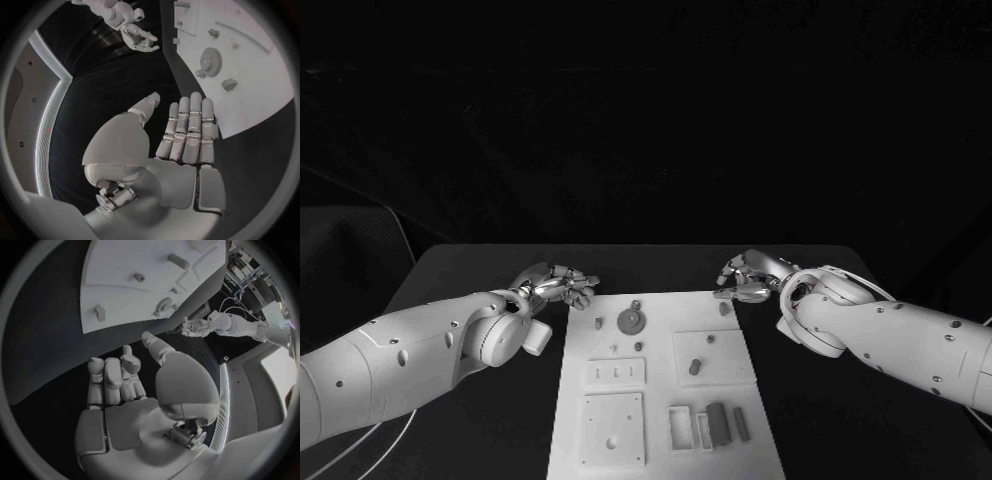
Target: Assemble the parts on the task board
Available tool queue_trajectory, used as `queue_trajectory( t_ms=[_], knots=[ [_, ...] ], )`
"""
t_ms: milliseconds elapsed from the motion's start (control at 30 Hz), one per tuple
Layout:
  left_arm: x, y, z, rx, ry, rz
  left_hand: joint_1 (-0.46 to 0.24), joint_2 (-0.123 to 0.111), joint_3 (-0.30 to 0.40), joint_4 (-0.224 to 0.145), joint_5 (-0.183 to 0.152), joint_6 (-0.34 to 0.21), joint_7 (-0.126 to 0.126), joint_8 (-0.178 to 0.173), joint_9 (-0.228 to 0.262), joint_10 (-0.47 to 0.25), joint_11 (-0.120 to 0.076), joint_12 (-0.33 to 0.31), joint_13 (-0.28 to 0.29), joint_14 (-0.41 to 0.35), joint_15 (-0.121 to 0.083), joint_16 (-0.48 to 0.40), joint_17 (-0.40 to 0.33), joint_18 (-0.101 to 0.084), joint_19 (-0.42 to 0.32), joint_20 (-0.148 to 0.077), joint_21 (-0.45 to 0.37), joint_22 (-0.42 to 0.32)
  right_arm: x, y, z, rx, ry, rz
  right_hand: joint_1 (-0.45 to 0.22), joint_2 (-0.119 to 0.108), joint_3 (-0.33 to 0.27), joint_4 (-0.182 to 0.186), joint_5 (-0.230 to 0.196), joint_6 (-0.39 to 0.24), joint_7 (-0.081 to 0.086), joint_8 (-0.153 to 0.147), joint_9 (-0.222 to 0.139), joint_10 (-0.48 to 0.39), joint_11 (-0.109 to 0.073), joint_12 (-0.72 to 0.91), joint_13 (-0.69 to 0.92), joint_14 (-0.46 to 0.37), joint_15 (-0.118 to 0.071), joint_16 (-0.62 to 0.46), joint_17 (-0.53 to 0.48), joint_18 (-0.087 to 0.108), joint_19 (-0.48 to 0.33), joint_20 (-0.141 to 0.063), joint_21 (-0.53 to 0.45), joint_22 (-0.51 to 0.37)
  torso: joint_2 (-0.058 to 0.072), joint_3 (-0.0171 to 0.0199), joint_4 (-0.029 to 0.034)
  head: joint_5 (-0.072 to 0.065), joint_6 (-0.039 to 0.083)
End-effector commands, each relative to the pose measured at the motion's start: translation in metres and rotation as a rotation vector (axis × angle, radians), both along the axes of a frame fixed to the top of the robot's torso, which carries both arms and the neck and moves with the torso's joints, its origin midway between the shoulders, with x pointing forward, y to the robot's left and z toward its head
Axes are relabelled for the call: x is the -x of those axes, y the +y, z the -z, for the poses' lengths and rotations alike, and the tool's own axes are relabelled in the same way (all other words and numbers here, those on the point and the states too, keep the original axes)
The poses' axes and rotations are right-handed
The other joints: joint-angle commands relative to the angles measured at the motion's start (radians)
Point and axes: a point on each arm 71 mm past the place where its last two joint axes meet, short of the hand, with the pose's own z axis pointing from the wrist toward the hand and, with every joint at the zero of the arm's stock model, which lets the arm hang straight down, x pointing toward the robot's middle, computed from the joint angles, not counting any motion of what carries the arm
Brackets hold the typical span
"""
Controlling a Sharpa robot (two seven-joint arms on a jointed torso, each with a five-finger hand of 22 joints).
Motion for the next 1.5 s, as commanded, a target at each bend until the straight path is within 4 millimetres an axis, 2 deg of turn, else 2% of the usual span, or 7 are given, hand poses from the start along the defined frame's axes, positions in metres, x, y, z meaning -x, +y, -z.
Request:
queue_trajectory(
  t_ms=[33, 200, 300, 567, 733, 900, 1500],
  knots=[
    [0.002, -0.003, 0.003, -0.004, -0.003, 0.019, 0.0, 0.004, 0.002, 0.003, 0.003, 0.007, 0.002, 0.005, 0.001, 0.007, 0.001, 0.003, 0.002, 0.009, -0.001, -0.006, 0.001, 0.01, 0.005, 0.004, -0.005, 0.0, -0.002, -0.011, 0.009, 0.012, 0.096, 0.027, -0.019, -0.003, -0.001, 0.009, 0.002, 0.031, 0.024, -0.005, 0.001, 0.002, 0.0, -0.004, -0.003, -0.002, 0.003, -0.007, -0.002, 0.014, -0.006, 0.003, 0.098, -0.002, -0.011, 0.0062, -0.0076, -0.001, -0.005],
    [0.005, -0.003, 0.007, -0.002, 0.004, 0.023, -0.001, 0.003, 0.002, 0.004, 0.003, 0.008, 0.002, 0.005, 0.001, 0.009, 0.0, 0.004, 0.002, 0.009, -0.001, -0.006, 0.001, 0.01, 0.005, 0.004, -0.005, 0.0, -0.007, -0.03, 0.014, -0.035, 0.092, -0.048, -0.025, -0.012, -0.004, 0.001, 0.003, 0.018, 0.025, -0.017, -0.003, -0.026, 0.009, -0.025, -0.016, -0.026, 0.009, -0.025, -0.013, 0.011, -0.025, 0.004, 0.083, -0.009, -0.015, 0.0077, -0.0092, -0.009, -0.008],
    [0.006, -0.003, 0.008, -0.001, 0.005, 0.022, -0.001, 0.002, 0.001, 0.004, 0.003, 0.008, 0.003, 0.005, 0.001, 0.01, 0.0, 0.004, 0.002, 0.009, -0.001, -0.006, 0.001, 0.01, 0.005, 0.004, -0.005, 0.0, -0.011, -0.044, 0.014, -0.047, 0.047, -0.083, 0.0, -0.013, -0.002, -0.018, 0.003, -0.012, 0.024, -0.039, -0.01, -0.098, 0.038, -0.073, -0.043, -0.104, 0.031, -0.068, -0.032, -0.007, -0.091, 0.013, 0.039, -0.029, -0.012, 0.0073, -0.009, -0.014, -0.007],
    [0.007, -0.003, 0.009, 0.003, 0.003, 0.028, -0.002, 0.0, 0.0, 0.004, 0.002, 0.007, 0.003, 0.004, 0.001, 0.01, 0.0, 0.004, 0.002, 0.009, -0.001, -0.006, 0.002, 0.01, 0.005, 0.004, -0.006, 0.0, -0.018, -0.079, 0.036, -0.011, 0.014, -0.068, 0.065, -0.01, 0.007, -0.031, 0.003, -0.062, 0.009, -0.059, -0.02, -0.145, 0.066, -0.101, -0.067, -0.168, 0.056, -0.095, -0.046, -0.027, -0.149, 0.022, 0.008, -0.045, -0.009, 0.0071, -0.0086, -0.02, -0.006],
    [0.008, -0.004, 0.01, 0.008, 0.001, 0.035, -0.002, -0.001, 0.0, 0.004, 0.002, 0.007, 0.003, 0.003, 0.001, 0.01, 0.0, 0.003, 0.002, 0.008, -0.001, -0.007, 0.002, 0.01, 0.005, 0.004, -0.006, 0.0, -0.018, -0.079, 0.052, 0.045, 0.013, -0.084, 0.092, -0.012, 0.01, -0.034, 0.002, -0.08, 0.0, -0.063, -0.023, -0.148, 0.07, -0.101, -0.07, -0.174, 0.061, -0.095, -0.046, -0.03, -0.155, 0.023, 0.007, -0.047, -0.007, 0.0092, -0.0079, -0.021, -0.009],
    [0.009, -0.007, 0.012, 0.012, 0.004, 0.045, -0.002, -0.001, -0.001, 0.003, 0.002, 0.007, 0.003, 0.003, 0.0, 0.009, 0.001, 0.003, 0.002, 0.008, -0.001, -0.007, 0.001, 0.01, 0.004, 0.004, -0.006, 0.0, -0.02, -0.076, 0.063, 0.073, 0.002, -0.089, 0.118, -0.012, 0.013, -0.034, 0.002, -0.099, -0.011, -0.067, -0.026, -0.152, 0.073, -0.101, -0.074, -0.179, 0.065, -0.094, -0.047, -0.033, -0.159, 0.024, 0.007, -0.048, -0.008, 0.0069, -0.0059, -0.023, -0.014],
    [0.012, -0.008, 0.011, 0.018, 0.004, 0.054, -0.001, -0.003, -0.001, 0.002, 0.003, 0.006, 0.002, 0.002, 0.0, 0.008, 0.001, 0.002, 0.001, 0.007, 0.0, -0.008, 0.001, 0.01, 0.004, 0.004, -0.007, -0.001, -0.021, -0.063, 0.065, 0.047, 0.01, -0.122, 0.132, -0.014, 0.01, -0.03, 0.001, -0.126, -0.024, -0.073, -0.03, -0.154, 0.078, -0.1, -0.076, -0.182, 0.069, -0.092, -0.048, -0.037, -0.162, 0.025, 0.008, -0.049, -0.002, 0.0033, -0.0014, -0.024, -0.023]
  ],
)
